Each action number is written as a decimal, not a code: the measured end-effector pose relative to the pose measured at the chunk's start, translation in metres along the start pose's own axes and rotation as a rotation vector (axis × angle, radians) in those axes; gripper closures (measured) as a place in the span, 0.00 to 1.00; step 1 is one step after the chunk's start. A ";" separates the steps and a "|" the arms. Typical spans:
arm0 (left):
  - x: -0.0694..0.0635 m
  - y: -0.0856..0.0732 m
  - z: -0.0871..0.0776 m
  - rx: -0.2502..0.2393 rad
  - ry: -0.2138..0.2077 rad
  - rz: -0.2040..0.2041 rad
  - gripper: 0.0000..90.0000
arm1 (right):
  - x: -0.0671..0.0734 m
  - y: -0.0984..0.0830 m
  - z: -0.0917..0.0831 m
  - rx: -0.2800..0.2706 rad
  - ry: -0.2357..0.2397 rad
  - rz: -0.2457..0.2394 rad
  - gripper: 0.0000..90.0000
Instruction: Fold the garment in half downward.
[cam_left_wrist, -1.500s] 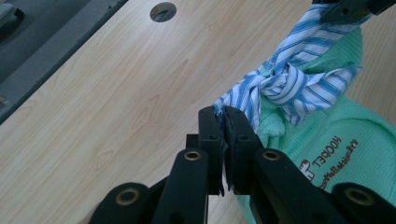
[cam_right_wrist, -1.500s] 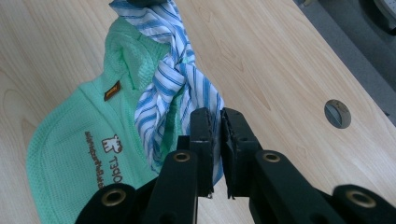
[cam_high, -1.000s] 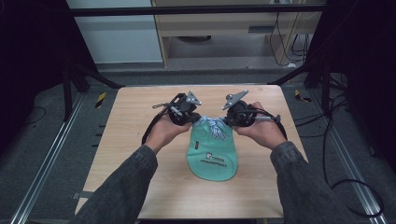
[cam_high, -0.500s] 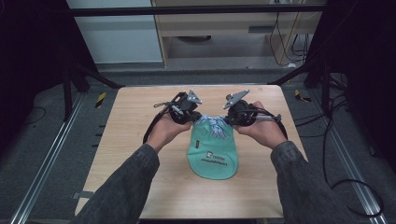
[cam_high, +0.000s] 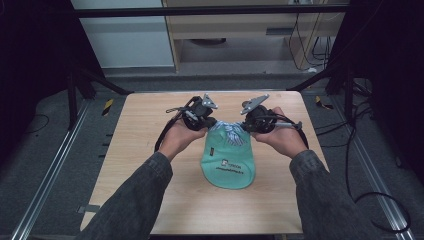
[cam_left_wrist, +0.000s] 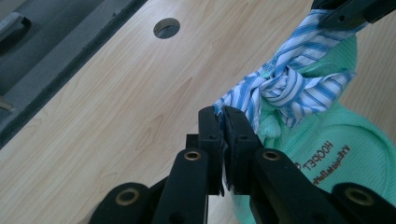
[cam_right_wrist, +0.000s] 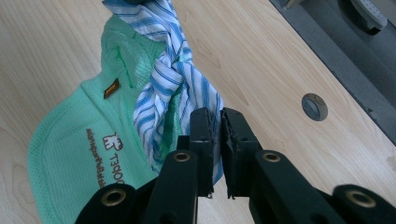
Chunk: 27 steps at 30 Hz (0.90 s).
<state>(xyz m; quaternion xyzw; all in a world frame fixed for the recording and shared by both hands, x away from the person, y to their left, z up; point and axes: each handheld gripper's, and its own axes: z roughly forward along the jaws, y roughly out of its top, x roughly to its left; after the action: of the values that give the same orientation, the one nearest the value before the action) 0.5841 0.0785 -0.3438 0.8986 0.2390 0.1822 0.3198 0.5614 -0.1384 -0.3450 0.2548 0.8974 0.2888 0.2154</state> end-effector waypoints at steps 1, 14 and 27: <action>0.000 0.000 0.000 0.000 0.000 0.000 0.96 | 0.000 0.000 0.000 0.000 0.000 0.000 0.93; 0.007 0.009 0.011 0.014 0.023 -0.015 0.96 | -0.012 0.005 0.006 0.006 -0.028 0.008 0.92; 0.003 0.009 0.017 0.002 0.022 -0.006 0.96 | -0.009 -0.008 0.009 0.002 -0.029 0.007 0.93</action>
<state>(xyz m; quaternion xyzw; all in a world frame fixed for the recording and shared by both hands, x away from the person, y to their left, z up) 0.5977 0.0654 -0.3496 0.8961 0.2455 0.1909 0.3168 0.5706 -0.1457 -0.3546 0.2624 0.8935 0.2850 0.2270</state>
